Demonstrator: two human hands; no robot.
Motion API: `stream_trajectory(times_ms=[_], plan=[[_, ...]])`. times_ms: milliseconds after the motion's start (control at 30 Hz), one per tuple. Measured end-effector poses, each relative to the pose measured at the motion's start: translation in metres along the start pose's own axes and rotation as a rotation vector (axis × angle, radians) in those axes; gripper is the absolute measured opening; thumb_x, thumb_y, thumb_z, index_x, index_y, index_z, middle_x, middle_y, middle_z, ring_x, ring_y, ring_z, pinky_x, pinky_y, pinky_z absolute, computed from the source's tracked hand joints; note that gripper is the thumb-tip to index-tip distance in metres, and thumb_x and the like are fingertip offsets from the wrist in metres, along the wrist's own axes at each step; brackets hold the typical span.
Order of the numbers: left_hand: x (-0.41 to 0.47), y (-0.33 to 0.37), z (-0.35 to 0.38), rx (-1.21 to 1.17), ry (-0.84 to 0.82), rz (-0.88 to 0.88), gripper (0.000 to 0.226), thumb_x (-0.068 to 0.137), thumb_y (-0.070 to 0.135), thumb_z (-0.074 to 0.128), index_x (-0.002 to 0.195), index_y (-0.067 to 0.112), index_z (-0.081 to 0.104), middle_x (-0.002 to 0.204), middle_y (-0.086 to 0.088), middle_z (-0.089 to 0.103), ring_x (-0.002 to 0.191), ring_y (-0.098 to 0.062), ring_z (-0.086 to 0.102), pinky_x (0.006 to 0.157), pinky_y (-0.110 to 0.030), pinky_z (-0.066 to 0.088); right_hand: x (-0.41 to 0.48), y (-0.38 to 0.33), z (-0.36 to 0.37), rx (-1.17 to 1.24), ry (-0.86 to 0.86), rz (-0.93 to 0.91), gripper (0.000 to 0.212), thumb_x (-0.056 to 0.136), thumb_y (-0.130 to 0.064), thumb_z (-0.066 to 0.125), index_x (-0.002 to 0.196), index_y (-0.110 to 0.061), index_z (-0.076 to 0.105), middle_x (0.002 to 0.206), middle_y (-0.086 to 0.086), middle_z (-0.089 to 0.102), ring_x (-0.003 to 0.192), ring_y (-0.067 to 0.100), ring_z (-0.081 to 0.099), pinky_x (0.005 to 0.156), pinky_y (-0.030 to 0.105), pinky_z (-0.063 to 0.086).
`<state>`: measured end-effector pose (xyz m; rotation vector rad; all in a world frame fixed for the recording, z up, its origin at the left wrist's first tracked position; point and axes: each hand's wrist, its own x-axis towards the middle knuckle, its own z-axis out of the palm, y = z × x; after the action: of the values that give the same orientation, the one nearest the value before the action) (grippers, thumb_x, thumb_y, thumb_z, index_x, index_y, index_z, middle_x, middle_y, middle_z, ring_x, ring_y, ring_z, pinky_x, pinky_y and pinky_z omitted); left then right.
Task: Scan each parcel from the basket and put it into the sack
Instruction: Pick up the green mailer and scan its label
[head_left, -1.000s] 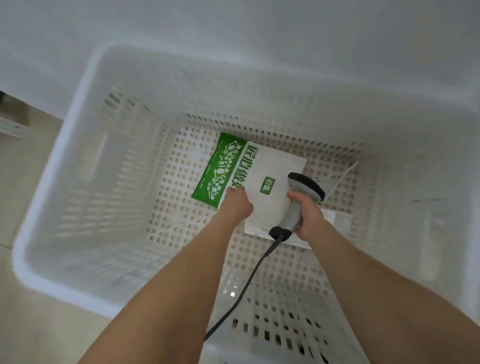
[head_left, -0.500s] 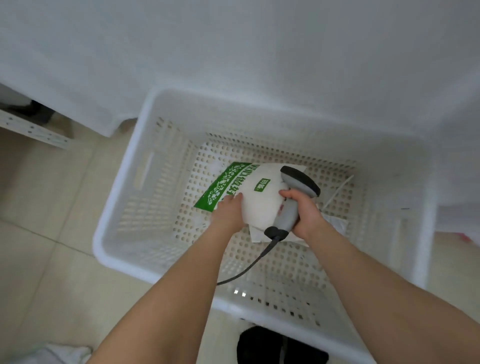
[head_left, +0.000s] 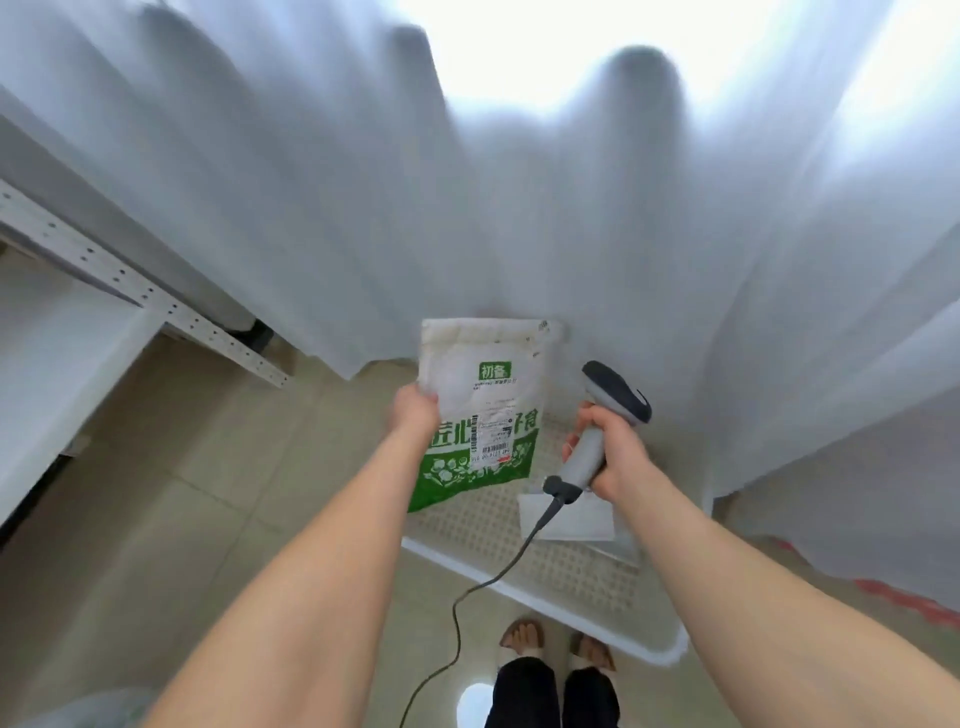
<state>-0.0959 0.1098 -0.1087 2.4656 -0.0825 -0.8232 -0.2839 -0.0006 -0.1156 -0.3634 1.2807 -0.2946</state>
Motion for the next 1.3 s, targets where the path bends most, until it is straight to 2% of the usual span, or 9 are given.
stream_trajectory(times_ms=[100,233,333,533,633,733,933,1067,1300], plan=[[-0.036,0.037,-0.054,-0.087,0.015,0.024,0.031,0.100,0.015,0.045,0.125,-0.001,0.055,0.119,-0.017,0.060,0.109,-0.033,0.056,0.090,-0.034,0.044,-0.059,-0.025,0.016,-0.033,0.002,-0.039,0.004,0.089,-0.010,0.062,0.091,-0.010,0.060,0.080,0.010,0.058,0.068,0.019,0.056,0.061,0.031,0.050],[-0.076,0.073,-0.114,-0.171,-0.028,0.082,0.031,0.098,0.012,0.049,0.124,-0.002,0.056,0.124,-0.018,0.060,0.113,-0.034,0.058,0.098,-0.041,0.047,-0.125,-0.055,0.039,-0.042,-0.052,-0.112,0.030,0.088,-0.013,0.065,0.117,-0.006,0.058,0.099,0.017,0.067,0.071,0.022,0.064,0.068,0.034,0.057],[-0.099,0.088,-0.153,-0.228,-0.109,0.148,0.031,0.099,0.011,0.048,0.126,-0.001,0.055,0.123,-0.017,0.061,0.113,-0.033,0.059,0.097,-0.041,0.048,-0.166,-0.070,0.052,0.008,-0.106,-0.144,0.026,0.089,-0.013,0.066,0.111,-0.007,0.056,0.100,0.016,0.068,0.069,0.021,0.066,0.055,0.031,0.057],[-0.141,0.081,-0.221,-0.566,-0.322,0.175,0.034,0.090,0.016,0.064,0.121,0.005,0.054,0.110,-0.014,0.068,0.096,-0.031,0.066,0.083,-0.047,0.054,-0.231,-0.061,0.075,0.022,-0.072,-0.238,0.007,0.088,-0.006,0.063,0.086,-0.007,0.057,0.070,0.007,0.059,0.058,0.013,0.055,0.056,0.026,0.047],[-0.161,0.055,-0.248,-0.446,-0.502,0.124,0.040,0.080,0.009,0.072,0.118,0.006,0.059,0.104,-0.012,0.071,0.094,-0.028,0.068,0.082,-0.043,0.055,-0.259,-0.044,0.087,0.032,-0.047,-0.281,0.008,0.087,-0.005,0.062,0.082,-0.006,0.055,0.066,0.007,0.055,0.054,0.014,0.051,0.055,0.026,0.047],[-0.173,0.034,-0.270,-0.281,-0.570,0.107,0.025,0.079,0.001,0.072,0.102,0.006,0.064,0.085,-0.006,0.074,0.071,-0.017,0.071,0.057,-0.027,0.056,-0.280,-0.026,0.099,0.049,-0.029,-0.323,0.008,0.085,-0.004,0.063,0.088,-0.007,0.055,0.066,0.008,0.054,0.054,0.016,0.051,0.053,0.027,0.047],[-0.187,0.015,-0.298,-0.464,-0.473,0.167,0.043,0.077,0.009,0.076,0.118,0.005,0.062,0.099,-0.010,0.073,0.091,-0.026,0.068,0.077,-0.038,0.054,-0.316,-0.010,0.112,0.114,-0.076,-0.359,0.026,0.083,-0.005,0.066,0.107,-0.006,0.055,0.070,0.008,0.058,0.057,0.018,0.055,0.052,0.028,0.050],[-0.203,-0.003,-0.308,-0.271,-0.586,0.143,0.036,0.079,0.007,0.075,0.112,0.013,0.065,0.110,-0.007,0.072,0.101,-0.024,0.067,0.090,-0.046,0.051,-0.333,-0.012,0.112,0.116,-0.113,-0.363,0.031,0.082,-0.007,0.066,0.111,-0.006,0.054,0.080,0.010,0.062,0.064,0.020,0.059,0.060,0.030,0.054],[-0.224,0.003,-0.299,-0.425,-0.160,0.191,0.020,0.089,0.001,0.063,0.107,0.009,0.061,0.112,-0.010,0.066,0.101,-0.025,0.062,0.093,-0.040,0.050,-0.354,-0.011,0.094,-0.021,-0.162,-0.400,0.014,0.088,-0.004,0.061,0.099,-0.007,0.052,0.080,0.010,0.063,0.062,0.017,0.059,0.055,0.028,0.052]])
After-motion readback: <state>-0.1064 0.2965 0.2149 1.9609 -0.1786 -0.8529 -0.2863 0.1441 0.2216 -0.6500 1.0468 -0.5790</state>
